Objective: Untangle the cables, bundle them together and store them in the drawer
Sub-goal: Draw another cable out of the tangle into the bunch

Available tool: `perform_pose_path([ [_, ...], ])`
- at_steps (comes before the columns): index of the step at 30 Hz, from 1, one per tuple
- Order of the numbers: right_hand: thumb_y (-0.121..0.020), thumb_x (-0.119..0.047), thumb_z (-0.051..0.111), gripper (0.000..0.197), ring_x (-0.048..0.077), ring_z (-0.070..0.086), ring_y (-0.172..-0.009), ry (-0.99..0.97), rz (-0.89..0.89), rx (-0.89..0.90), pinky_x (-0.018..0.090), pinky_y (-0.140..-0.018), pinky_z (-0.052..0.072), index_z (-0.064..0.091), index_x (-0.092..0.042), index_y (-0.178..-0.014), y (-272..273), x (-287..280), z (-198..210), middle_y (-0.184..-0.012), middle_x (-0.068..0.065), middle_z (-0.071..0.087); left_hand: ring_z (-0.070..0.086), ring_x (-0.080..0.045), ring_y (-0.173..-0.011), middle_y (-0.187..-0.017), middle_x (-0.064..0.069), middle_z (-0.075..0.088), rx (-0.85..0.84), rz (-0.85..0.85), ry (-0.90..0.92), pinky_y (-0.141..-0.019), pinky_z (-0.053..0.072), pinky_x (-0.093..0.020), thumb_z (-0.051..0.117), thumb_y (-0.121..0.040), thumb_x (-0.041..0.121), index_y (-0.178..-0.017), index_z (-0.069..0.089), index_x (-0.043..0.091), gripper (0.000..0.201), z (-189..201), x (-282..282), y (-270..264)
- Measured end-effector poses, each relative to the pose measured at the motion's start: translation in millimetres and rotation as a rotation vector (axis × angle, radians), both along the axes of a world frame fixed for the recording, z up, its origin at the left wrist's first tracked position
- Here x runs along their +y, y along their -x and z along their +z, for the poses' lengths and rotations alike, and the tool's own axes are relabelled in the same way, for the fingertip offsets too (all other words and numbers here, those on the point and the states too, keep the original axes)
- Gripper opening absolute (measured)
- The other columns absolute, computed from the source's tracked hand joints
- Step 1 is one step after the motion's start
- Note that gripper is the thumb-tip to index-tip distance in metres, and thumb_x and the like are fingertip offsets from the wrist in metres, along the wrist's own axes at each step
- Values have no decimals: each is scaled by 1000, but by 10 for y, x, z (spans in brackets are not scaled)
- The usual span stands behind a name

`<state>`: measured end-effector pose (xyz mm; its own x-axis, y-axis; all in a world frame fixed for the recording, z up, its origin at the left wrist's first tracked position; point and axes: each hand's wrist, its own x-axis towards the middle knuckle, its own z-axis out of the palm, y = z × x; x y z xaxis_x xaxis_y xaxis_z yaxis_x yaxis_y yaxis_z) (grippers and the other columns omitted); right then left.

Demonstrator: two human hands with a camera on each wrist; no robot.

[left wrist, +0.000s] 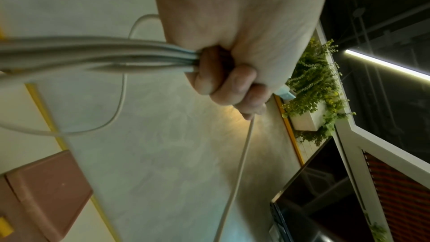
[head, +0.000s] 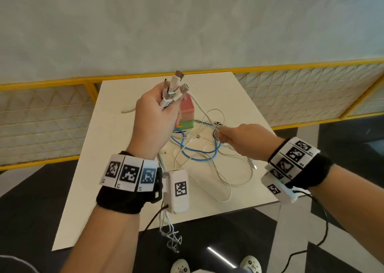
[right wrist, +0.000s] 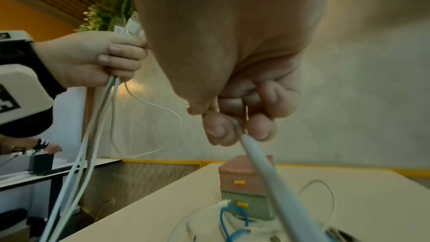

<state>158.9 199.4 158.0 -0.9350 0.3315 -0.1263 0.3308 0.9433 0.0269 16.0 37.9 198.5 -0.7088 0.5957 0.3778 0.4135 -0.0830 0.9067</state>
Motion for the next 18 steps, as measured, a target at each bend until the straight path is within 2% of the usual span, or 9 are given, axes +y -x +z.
perform_pose_path([
  [2, -102, -36, 25, 30, 21, 44, -62, 84, -33, -20, 32, -63, 37, 47, -20, -116, -50, -32, -130, -58, -8, 42, 36, -7, -35, -41, 6, 44, -5, -50, 21, -43, 35, -17, 57, -98, 19, -79, 58, 9, 22, 4, 13, -69],
  [4, -102, -36, 26, 30, 18, 50, -64, 179, -42, -66, 35, -69, 46, 44, -25, -124, -98, -56, -245, -65, -4, 56, 36, -5, -32, -39, 9, 45, -8, -124, 59, -42, 33, -13, 56, -99, 14, -79, 59, 12, 21, -9, 43, -155],
  [6, -100, -39, 35, 36, 8, 55, -70, 305, -57, -47, 27, -77, 48, 39, -32, -134, -156, -77, -272, -85, -6, 69, 35, -4, -31, -39, 12, 49, 0, -202, 136, -40, 30, -13, 53, -99, 12, -82, 62, 10, 20, -39, 71, -218],
  [8, -94, -39, 50, 44, -2, 54, -66, 522, -56, 150, 11, -68, 41, 39, -28, -136, -210, -166, -162, -94, -8, 69, 37, -5, -31, -39, 8, 48, 39, -273, 229, -40, 31, -13, 52, -98, 10, -82, 64, 9, 20, -74, 86, -259],
  [10, -92, -33, 56, 36, 2, 53, -56, 744, -46, 432, 12, -58, 39, 46, -22, -125, -269, -304, 19, -83, -2, 71, 38, -5, -32, -42, 0, 48, 84, -361, 319, -41, 33, -14, 53, -97, 10, -82, 64, 9, 18, -105, 92, -322],
  [12, -95, -29, 51, 26, 10, 48, -45, 828, -92, 561, 17, -49, 38, 49, -20, -119, -364, -416, 179, -65, 3, 68, 38, -5, -31, -42, -4, 49, 53, -421, 317, -41, 32, -14, 55, -97, 10, -91, 67, 9, 14, -125, 82, -388],
  [14, -98, -31, 44, 23, 10, 45, -39, 806, -155, 502, 18, -45, 39, 49, -25, -120, -489, -489, 249, -56, 4, 65, 37, -6, -30, -40, -2, 50, -13, -370, 234, -40, 31, -14, 55, -98, 16, -101, 70, 15, 15, -127, 74, -410],
  [16, -98, -34, 42, 21, 8, 49, -40, 723, -157, 306, 17, -48, 44, 50, -30, -117, -637, -520, 239, -58, 1, 67, 35, -8, -30, -38, -1, 50, -93, -300, 163, -38, 31, -16, 54, -100, 21, -106, 72, 17, 19, -93, 65, -390],
  [18, -97, -38, 44, 22, 6, 58, -46, 644, -86, 27, 16, -58, 51, 54, -32, -115, -759, -542, 177, -66, -5, 71, 31, -12, -29, -39, -4, 53, -165, -302, 139, -35, 26, -16, 51, -100, 30, -92, 74, 9, 33, -41, 66, -376],
])
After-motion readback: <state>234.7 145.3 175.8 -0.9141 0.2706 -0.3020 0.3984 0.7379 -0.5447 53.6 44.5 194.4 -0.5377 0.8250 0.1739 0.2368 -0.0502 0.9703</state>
